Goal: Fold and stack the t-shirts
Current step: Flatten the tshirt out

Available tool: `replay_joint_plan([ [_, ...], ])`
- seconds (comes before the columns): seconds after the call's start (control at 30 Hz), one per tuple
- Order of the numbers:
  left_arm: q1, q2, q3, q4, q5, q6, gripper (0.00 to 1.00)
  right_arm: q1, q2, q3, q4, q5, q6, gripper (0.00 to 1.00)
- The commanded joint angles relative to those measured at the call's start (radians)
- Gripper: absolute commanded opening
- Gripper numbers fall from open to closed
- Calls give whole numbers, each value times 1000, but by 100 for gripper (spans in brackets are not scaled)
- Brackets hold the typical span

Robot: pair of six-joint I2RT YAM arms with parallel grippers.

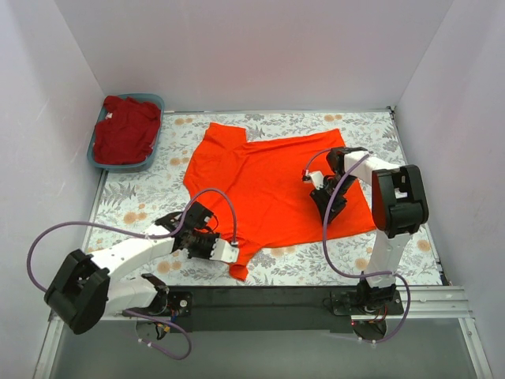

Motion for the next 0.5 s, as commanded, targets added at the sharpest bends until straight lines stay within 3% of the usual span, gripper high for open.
replay_joint_plan([
  [0.0,18,-139,-42,-192,-102,131,0,-38,57,11,79,133,-38,37],
  [0.17,156,-177,-3,-298,-128,233,0,-53,57,27,86,156,-45,37],
  [0.3,336,-116,52,-260,-131,325,0,-52,43,56,76,122,-48,38],
  [0.47,362,-114,129,-338,-12,360,22,-22,-31,43,14,32,-99,42],
])
